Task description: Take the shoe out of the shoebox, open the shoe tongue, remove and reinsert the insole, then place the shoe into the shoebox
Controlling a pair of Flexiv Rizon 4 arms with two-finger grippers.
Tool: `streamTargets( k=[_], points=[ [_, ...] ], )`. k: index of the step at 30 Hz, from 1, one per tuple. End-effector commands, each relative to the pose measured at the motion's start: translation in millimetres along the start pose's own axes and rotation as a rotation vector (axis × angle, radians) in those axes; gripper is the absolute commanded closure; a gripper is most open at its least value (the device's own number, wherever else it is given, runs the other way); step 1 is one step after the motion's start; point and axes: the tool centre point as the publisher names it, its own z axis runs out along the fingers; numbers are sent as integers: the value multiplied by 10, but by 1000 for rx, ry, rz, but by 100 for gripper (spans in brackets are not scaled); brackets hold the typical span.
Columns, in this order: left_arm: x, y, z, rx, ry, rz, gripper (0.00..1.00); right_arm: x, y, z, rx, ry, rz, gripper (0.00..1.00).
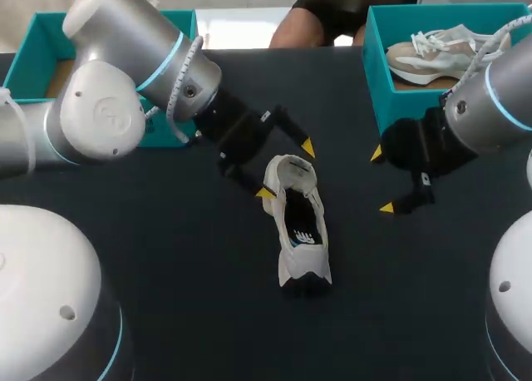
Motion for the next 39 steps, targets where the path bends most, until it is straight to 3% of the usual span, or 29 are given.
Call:
streamTargets(
  k=[1,8,9,10,11,20,33,37,39],
  points=[
    [-9,22,-18,5,65,35,0,-26,-52,-700,-1,29,-10,0],
    [-14,176,-89,-101,265,182,2,-39,-69,-732,6,21,-6,0],
    [-19,188,-88,-116,285,202,40,-39,-69,-732,6,21,-6,0],
    [-24,199,-86,-141,304,216,90,-39,-69,-732,6,21,-6,0],
    [-27,202,-89,-138,335,237,100,-39,-69,-732,6,21,-6,0],
    [78,131,39,-167,460,359,100,-39,-69,-732,6,21,-6,0],
    [78,131,39,-167,460,359,100,-39,-69,-732,6,21,-6,0],
    [206,-17,279,-207,560,381,100,-39,-69,-732,6,21,-6,0],
    [254,-64,351,-188,575,388,100,-39,-69,-732,6,21,-6,0]
  ],
)
